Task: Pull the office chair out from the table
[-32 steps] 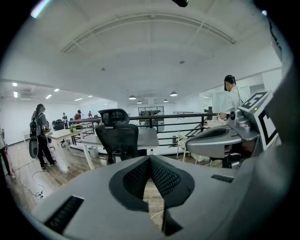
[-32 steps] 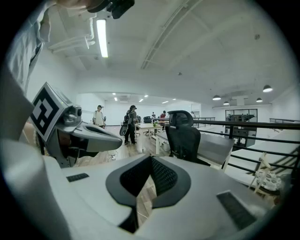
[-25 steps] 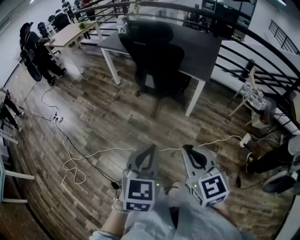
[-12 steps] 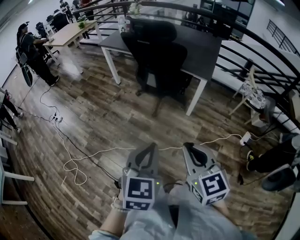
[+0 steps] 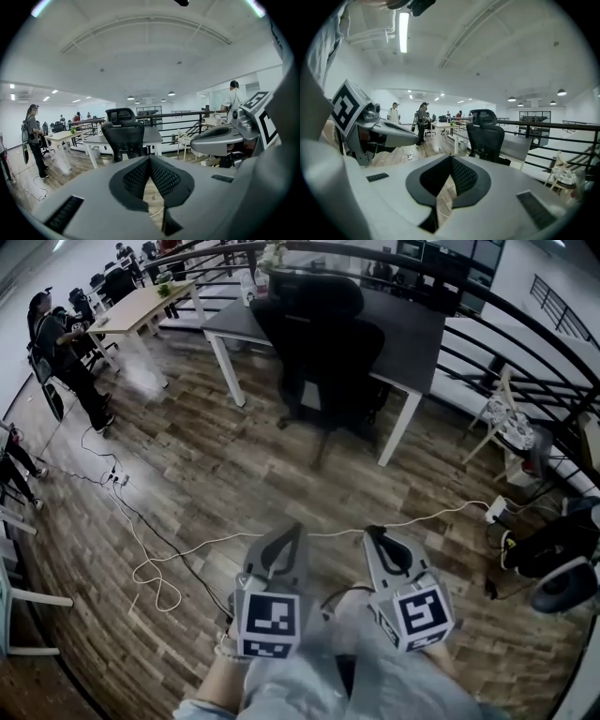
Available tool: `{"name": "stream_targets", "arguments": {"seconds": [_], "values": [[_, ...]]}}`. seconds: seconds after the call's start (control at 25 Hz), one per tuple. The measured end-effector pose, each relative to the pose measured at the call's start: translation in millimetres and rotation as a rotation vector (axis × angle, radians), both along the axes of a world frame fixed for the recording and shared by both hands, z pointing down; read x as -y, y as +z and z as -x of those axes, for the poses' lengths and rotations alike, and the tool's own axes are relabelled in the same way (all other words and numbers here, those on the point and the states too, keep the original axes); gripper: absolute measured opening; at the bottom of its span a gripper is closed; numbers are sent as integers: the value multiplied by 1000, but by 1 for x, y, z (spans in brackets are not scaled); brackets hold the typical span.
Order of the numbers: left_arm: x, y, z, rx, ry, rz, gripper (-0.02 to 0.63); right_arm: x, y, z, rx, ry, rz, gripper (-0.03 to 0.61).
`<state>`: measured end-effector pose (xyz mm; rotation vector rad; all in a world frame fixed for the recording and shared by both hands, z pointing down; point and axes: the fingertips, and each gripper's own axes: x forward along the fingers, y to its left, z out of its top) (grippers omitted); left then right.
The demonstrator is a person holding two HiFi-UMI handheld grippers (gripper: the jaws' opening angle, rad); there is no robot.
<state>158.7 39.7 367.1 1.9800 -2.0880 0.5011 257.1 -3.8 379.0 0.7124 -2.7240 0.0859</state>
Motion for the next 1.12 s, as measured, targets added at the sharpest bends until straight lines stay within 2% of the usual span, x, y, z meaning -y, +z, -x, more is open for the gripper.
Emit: {"name": "stream_targets", "arguments": {"seconds": [0.36,0.6,0.84,1.12], "values": [[-10,6,26,-28,-66,6,11,8,11,13,-38,-25,16,5],[5,14,50,-42,-120,12,11,33,10,45,-31,-77,2,5],[50,15,74,-25,-131,5,11,71,12,75,-45,-118,-26,5],[124,11,109,-22,-135,17,11,145,12,114,-60,-139,-12,5]]}}
